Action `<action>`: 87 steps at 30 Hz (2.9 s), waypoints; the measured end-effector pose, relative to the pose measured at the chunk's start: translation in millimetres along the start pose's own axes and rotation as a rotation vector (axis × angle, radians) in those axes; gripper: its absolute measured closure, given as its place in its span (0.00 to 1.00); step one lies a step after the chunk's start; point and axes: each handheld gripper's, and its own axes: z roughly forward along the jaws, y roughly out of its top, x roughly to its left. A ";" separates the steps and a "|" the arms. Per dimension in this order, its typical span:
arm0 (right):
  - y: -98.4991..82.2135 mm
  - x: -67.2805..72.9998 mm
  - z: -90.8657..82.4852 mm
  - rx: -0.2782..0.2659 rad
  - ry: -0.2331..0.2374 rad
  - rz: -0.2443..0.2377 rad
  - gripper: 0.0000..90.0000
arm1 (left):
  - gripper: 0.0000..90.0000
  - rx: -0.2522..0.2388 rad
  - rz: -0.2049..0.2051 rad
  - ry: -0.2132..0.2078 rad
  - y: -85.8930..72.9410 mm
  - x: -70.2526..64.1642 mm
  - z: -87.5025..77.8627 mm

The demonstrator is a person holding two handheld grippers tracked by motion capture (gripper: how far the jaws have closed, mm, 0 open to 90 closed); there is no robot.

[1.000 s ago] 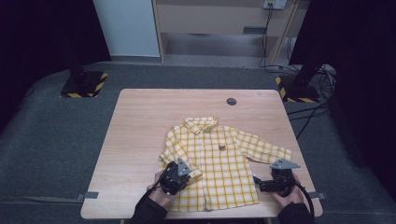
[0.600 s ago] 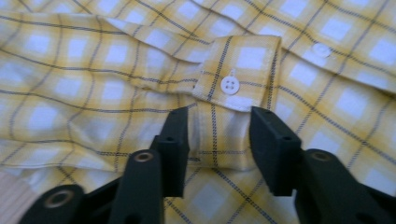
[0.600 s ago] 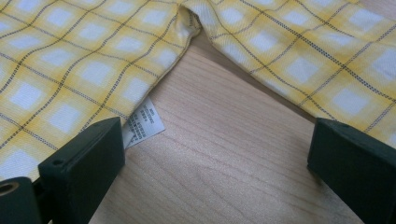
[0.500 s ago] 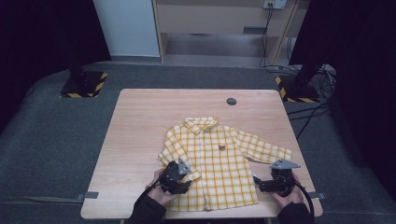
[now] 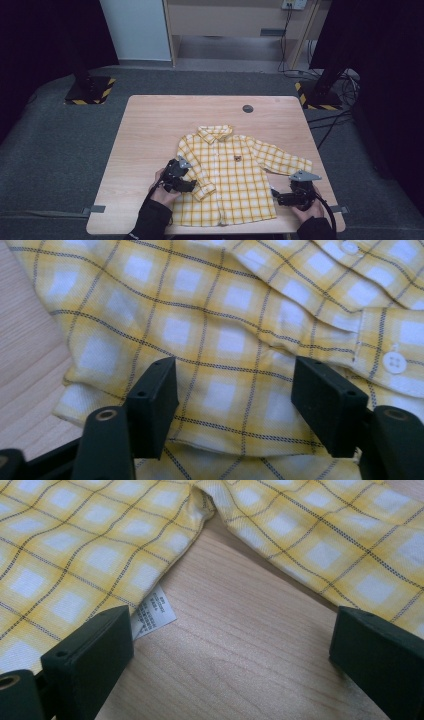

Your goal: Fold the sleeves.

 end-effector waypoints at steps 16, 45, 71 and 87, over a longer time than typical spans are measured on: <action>5.0 -0.5 0.2 0.023 -0.089 0.076 0.08 | 0.27 0.009 -0.017 0.024 -1.2 16.2 -1.7; 8.9 -84.6 -35.1 -0.042 -0.178 0.358 0.30 | 0.08 -0.126 -0.232 0.116 -74.6 20.3 -55.5; 7.3 -96.2 -9.6 -0.020 -0.224 0.373 0.75 | 0.11 -0.082 -0.291 0.172 -93.7 45.0 -51.9; 7.9 -92.4 -15.7 -0.026 -0.246 0.380 0.97 | 0.11 -0.083 -0.284 0.189 -94.2 45.6 -50.9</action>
